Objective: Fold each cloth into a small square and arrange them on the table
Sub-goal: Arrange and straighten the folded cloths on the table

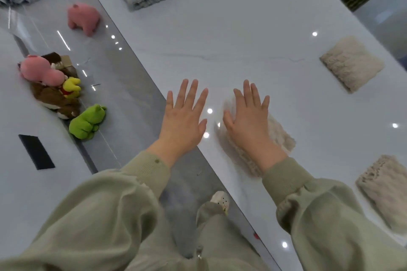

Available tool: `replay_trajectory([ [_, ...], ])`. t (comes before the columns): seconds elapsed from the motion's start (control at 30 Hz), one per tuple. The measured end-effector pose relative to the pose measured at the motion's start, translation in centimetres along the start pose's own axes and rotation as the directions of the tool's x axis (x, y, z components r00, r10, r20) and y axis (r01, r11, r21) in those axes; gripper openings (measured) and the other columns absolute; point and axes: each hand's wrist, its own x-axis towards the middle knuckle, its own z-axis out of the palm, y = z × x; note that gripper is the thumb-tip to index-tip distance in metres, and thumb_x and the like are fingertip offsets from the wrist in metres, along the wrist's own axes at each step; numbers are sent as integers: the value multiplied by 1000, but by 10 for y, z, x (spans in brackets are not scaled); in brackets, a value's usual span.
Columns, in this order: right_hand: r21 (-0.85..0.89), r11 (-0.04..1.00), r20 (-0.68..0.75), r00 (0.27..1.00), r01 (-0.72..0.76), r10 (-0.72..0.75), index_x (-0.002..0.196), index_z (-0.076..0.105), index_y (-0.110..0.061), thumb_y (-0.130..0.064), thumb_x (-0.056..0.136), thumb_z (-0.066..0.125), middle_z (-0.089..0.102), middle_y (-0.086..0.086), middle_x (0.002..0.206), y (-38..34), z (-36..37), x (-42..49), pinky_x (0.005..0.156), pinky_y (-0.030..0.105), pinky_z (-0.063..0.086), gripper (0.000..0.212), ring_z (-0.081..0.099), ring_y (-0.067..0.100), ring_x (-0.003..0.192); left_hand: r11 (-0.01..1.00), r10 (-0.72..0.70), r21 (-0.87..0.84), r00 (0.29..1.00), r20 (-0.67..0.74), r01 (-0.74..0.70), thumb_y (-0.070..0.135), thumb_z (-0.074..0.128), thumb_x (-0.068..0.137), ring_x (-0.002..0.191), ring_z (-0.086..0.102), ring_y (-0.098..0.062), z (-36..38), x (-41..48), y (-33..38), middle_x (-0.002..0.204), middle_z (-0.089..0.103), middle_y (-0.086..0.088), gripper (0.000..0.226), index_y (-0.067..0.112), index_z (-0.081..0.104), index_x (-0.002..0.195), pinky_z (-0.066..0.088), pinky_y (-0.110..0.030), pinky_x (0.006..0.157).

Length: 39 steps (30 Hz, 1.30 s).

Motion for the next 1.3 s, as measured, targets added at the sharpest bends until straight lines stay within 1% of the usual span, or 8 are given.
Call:
replay_trajectory([
  [0.1,-50,996,4,997,-80,81,147,22,-10,-38,95,39,0,10,159,-46,5,19,114,52,-6,62,-5,25,146,998,62,-10,998,13,-62,44,28,98,143,-20,-28,-14,19,-48,157,-17,-8,68,21,-9,150,-8,-50,114],
  [0.23,-98,973,-3,977,-210,211,149,13,-11,-41,97,32,-6,10,159,-104,5,45,114,52,-7,63,-10,24,146,987,158,7,987,27,-158,45,28,98,143,-21,-29,-31,45,-106,157,-18,-8,68,20,-9,150,-7,-51,114],
  [0.4,-92,934,-11,938,-345,346,149,14,-11,-40,97,30,-7,9,159,-149,2,72,114,52,-5,62,-11,24,146,963,264,48,964,40,-266,43,29,98,143,-20,-29,-48,74,-154,157,-18,-9,69,19,-10,149,-5,-52,114],
  [0.6,-51,893,-27,894,-448,447,149,14,-11,-39,97,30,-6,9,159,-165,0,107,115,53,-3,61,-8,24,146,940,333,57,942,45,-335,42,29,98,143,-21,-29,-58,119,-181,157,-18,-9,69,20,-12,149,-6,-53,114],
  [0.8,28,860,-61,858,-509,510,148,15,-10,-37,97,32,-3,10,159,-166,4,171,114,53,-2,60,-7,26,146,907,405,104,913,54,-409,41,30,98,143,-19,-29,-65,189,-203,157,-17,-9,68,20,-9,150,-5,-53,114],
  [0.97,69,816,-28,816,-574,577,148,15,-10,-37,97,31,-3,11,159,-163,5,224,115,53,-2,60,-6,26,146,860,491,91,863,118,-502,41,31,98,144,-19,-28,-78,249,-221,157,-17,-8,68,20,-6,150,-7,-52,113],
  [1.07,100,792,-15,795,-602,606,148,14,-10,-35,97,31,-2,11,159,-166,0,249,115,52,-2,60,-6,25,146,833,527,98,836,153,-544,41,29,98,143,-21,-27,-86,277,-230,157,-18,-6,67,21,-9,150,-10,-51,113],
  [1.3,184,728,-17,738,-661,675,149,14,-9,-33,97,34,-1,10,159,-185,-7,294,117,46,-1,61,-4,24,146,781,610,37,773,176,-624,41,28,99,143,-22,-25,-95,336,-259,157,-17,-5,66,21,-8,150,-9,-49,114],
])
